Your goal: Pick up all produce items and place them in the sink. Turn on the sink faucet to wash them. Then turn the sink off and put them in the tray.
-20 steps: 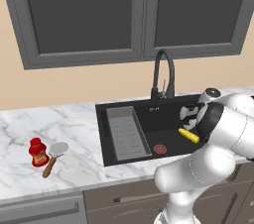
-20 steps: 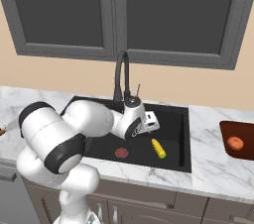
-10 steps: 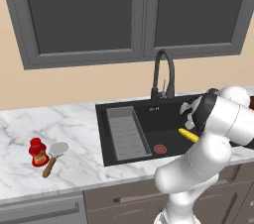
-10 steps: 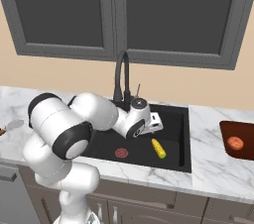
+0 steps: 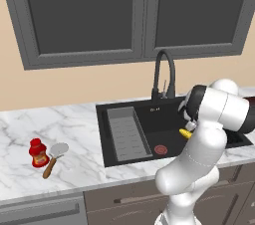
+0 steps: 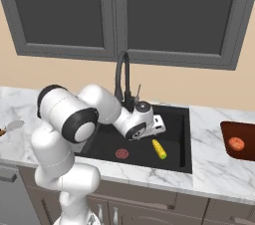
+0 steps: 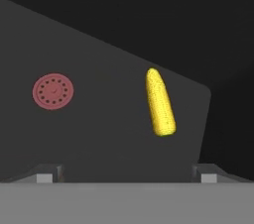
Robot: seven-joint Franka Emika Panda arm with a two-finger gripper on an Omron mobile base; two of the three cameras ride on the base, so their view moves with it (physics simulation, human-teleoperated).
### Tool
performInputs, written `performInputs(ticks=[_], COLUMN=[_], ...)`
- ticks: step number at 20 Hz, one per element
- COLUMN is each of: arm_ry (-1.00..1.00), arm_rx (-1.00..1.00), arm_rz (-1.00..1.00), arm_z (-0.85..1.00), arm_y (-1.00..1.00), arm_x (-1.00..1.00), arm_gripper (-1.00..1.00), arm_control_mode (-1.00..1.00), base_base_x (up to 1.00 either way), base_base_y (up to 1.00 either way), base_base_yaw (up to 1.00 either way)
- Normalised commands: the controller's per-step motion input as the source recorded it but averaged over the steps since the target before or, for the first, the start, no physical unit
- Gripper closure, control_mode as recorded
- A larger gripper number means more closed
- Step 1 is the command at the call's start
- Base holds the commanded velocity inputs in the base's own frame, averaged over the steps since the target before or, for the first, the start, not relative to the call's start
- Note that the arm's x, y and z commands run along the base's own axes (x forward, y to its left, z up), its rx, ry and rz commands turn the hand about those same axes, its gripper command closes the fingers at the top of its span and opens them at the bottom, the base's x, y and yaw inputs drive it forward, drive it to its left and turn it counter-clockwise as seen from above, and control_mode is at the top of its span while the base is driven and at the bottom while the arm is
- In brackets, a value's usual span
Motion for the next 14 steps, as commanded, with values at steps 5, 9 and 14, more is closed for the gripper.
performInputs(ticks=[5,9,14], arm_ry=[0.00,0.00,0.00], arm_rx=[0.00,0.00,0.00], arm_rz=[0.00,0.00,0.00], arm_z=[-0.13,-0.12,-0.12], arm_y=[-0.17,-0.13,-0.07], arm_x=[0.12,0.14,0.10], arm_gripper=[-1.00,-1.00,-1.00], arm_control_mode=[-1.00,-1.00,-1.00], base_base_x=[0.00,0.00,0.00], base_base_y=[0.00,0.00,0.00], base_base_yaw=[0.00,0.00,0.00])
